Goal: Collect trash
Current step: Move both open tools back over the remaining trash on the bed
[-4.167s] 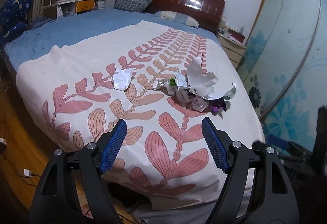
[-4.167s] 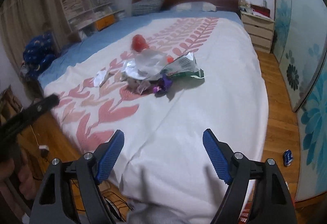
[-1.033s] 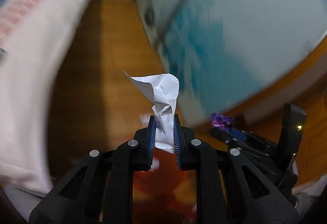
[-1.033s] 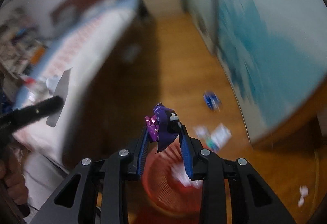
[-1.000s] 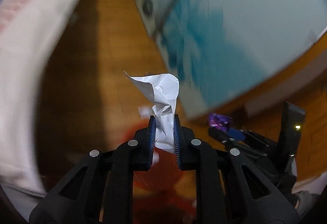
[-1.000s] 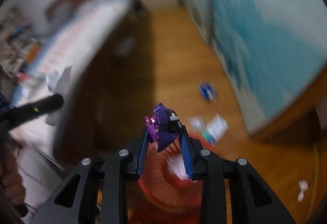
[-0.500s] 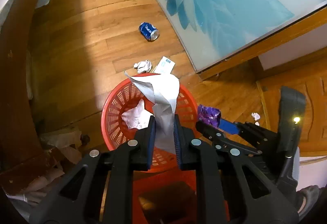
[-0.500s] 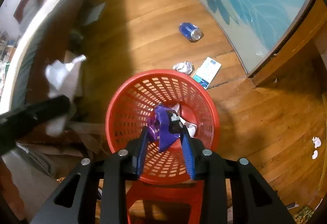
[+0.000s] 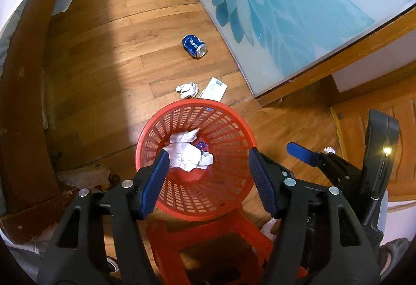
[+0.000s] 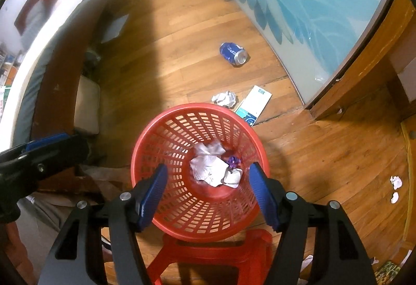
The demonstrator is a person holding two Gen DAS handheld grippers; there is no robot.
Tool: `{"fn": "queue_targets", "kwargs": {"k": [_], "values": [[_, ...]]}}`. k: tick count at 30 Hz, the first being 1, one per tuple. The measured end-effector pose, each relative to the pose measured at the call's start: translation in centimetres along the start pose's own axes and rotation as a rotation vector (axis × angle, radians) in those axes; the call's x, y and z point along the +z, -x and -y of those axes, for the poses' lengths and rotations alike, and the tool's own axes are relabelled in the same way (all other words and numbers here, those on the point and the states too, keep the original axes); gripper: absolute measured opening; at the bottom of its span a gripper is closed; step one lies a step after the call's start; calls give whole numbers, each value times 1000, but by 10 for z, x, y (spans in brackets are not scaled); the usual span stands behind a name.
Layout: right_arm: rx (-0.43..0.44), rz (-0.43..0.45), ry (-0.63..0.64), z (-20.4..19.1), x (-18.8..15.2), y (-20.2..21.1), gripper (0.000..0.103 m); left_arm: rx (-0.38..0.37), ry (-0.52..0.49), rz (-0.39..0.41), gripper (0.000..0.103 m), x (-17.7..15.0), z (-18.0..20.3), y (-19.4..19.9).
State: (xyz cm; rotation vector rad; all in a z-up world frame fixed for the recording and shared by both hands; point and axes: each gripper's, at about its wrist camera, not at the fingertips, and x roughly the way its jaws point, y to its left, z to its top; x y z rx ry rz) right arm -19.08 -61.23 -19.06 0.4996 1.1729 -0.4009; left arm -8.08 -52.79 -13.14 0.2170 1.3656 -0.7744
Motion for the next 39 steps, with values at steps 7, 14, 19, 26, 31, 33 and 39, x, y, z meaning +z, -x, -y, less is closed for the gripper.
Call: {"fn": "queue_targets", "kwargs": {"k": [7, 14, 19, 26, 31, 33, 39], "values": [[-7, 31, 6, -7, 6, 11, 65, -11, 29, 20, 64, 0, -6, 4], [23, 185, 87, -55, 34, 57, 65, 35, 71, 246, 64, 2, -40, 82], [119, 324, 218, -143, 57, 103, 65, 172, 131, 498, 64, -27, -106, 192], [291, 355, 390, -288, 52, 119, 66, 332, 321, 694, 66, -109, -216, 286], [370, 281, 442, -365, 39, 103, 66, 346, 492, 740, 66, -162, -282, 296], [384, 268, 463, -393, 35, 99, 66, 348, 525, 745, 66, -173, -295, 296], [401, 279, 537, -490, 27, 85, 66, 392, 519, 741, 67, -191, -333, 297]]}}
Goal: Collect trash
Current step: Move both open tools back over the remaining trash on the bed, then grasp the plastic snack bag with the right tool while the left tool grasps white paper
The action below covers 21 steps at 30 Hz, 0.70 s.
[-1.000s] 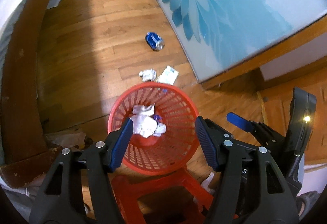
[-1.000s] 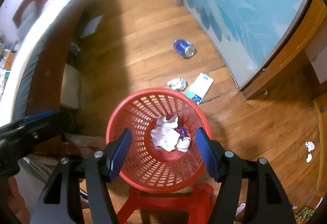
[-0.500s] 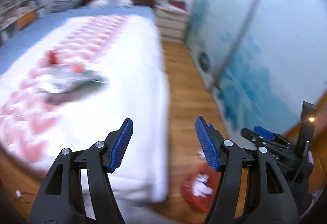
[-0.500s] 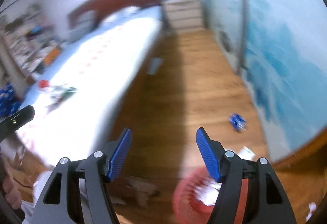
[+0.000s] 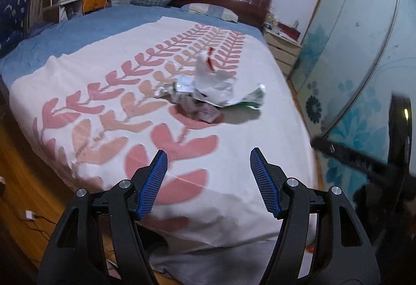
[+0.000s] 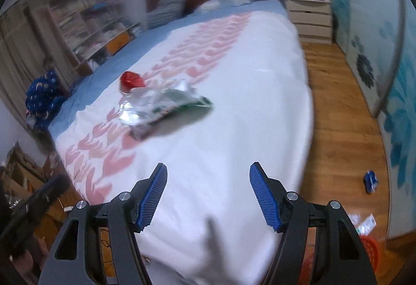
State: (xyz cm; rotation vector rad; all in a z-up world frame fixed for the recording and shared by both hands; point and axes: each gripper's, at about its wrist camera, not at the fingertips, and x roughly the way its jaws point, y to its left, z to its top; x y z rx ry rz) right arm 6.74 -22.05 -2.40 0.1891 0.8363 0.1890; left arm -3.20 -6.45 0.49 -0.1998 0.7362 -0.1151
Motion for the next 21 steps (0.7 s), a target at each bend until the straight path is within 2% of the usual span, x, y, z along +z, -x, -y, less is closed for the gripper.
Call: {"fn": "queue_targets", "kwargs": {"k": [4, 8, 11, 12, 13, 14, 15, 16, 21], "values": [[35, -16, -12, -42, 32, -53, 66, 12, 30, 1, 69, 7, -24, -10], [70, -54, -27, -66, 49, -106, 66, 17, 41, -3, 70, 12, -33, -17], [75, -102, -74, -74, 55, -144, 61, 29, 42, -14, 71, 14, -39, -26], [78, -119, -90, -73, 56, -154, 54, 30, 47, -19, 71, 15, -41, -29], [68, -145, -105, -72, 56, -168, 38, 31, 54, -23, 71, 16, -43, -32], [60, -162, -116, -69, 56, -174, 31, 31, 60, -27, 71, 16, -45, -35], [69, -173, -139, -65, 54, -180, 17, 35, 66, -31, 71, 17, -46, -37], [75, -171, -155, -62, 53, -181, 13, 35, 69, -33, 71, 17, -47, -39], [124, -110, -183, -39, 44, -143, 10, 24, 83, -17, 73, 24, -48, -41]]}}
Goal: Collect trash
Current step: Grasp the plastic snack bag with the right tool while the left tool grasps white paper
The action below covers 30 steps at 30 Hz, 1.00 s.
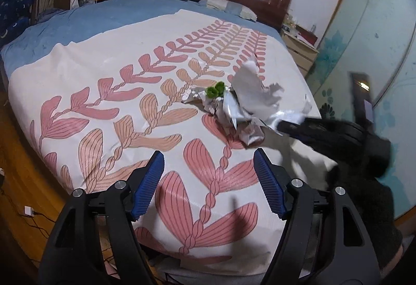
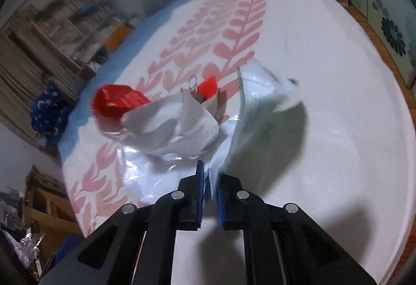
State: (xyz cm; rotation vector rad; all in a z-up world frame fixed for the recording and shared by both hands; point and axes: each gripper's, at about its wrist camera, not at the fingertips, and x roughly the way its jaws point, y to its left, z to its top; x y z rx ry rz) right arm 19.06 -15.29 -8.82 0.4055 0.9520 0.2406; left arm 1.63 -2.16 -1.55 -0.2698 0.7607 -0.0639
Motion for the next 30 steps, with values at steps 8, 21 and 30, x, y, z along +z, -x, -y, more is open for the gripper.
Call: {"fn": "queue_targets", "kwargs": {"k": [8, 21, 30], "values": [[30, 2, -26, 37, -19, 59, 12, -73, 52, 8, 79, 9, 13, -16], [-22, -19, 1, 5, 15, -8, 44, -45, -4, 16, 79, 9, 29, -27], [43, -11, 25, 12, 4, -8, 3, -116, 62, 27, 84, 33, 20, -46]]}}
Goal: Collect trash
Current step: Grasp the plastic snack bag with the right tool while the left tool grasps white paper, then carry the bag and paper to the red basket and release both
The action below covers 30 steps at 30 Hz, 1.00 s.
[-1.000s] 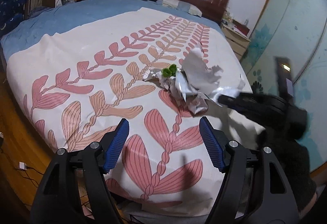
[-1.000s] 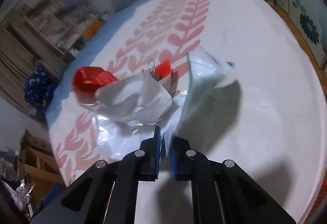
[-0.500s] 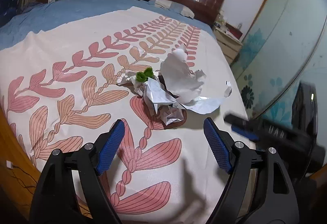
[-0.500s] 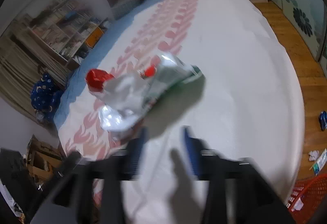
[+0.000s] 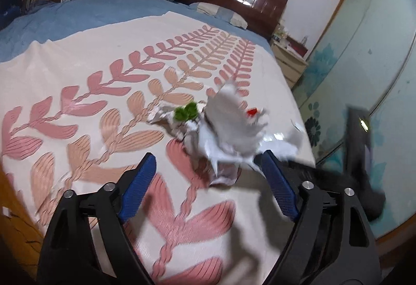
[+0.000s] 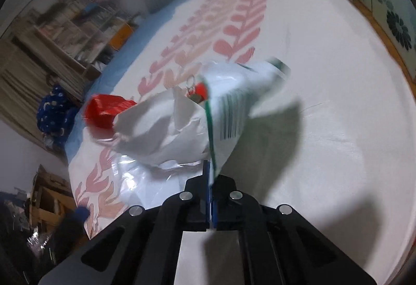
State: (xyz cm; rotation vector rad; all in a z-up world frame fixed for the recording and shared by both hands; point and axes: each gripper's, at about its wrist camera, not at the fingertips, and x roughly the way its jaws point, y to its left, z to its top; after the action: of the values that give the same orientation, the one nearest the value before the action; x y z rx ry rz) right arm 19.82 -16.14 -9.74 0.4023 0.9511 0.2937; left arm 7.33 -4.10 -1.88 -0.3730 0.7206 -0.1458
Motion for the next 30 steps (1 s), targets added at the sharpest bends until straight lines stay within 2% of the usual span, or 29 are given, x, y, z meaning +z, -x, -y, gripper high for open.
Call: {"fn": "queue_targets", "kwargs": {"k": [2, 5, 11, 14, 21, 25, 27, 30], "values": [[-5, 14, 23, 1, -4, 13, 3, -55, 11, -3, 85, 7, 3, -10], [-12, 36, 38, 5, -11, 32, 3, -97, 16, -26, 86, 18, 9, -31], [-63, 61, 81, 16, -22, 53, 3, -89, 47, -109, 86, 25, 17, -69], [-68, 43, 83, 22, -29, 52, 3, -80, 38, -145, 86, 23, 22, -81], [-79, 18, 100, 23, -38, 43, 3, -56, -30, -183, 86, 27, 37, -100], [-83, 11, 102, 26, -40, 41, 3, -47, -15, -191, 85, 28, 35, -109], [-83, 10, 95, 27, -39, 39, 3, -58, -9, -205, 70, 27, 34, -112], [-83, 10, 83, 30, -35, 39, 3, -75, -13, -206, 58, 26, 37, -111]]}}
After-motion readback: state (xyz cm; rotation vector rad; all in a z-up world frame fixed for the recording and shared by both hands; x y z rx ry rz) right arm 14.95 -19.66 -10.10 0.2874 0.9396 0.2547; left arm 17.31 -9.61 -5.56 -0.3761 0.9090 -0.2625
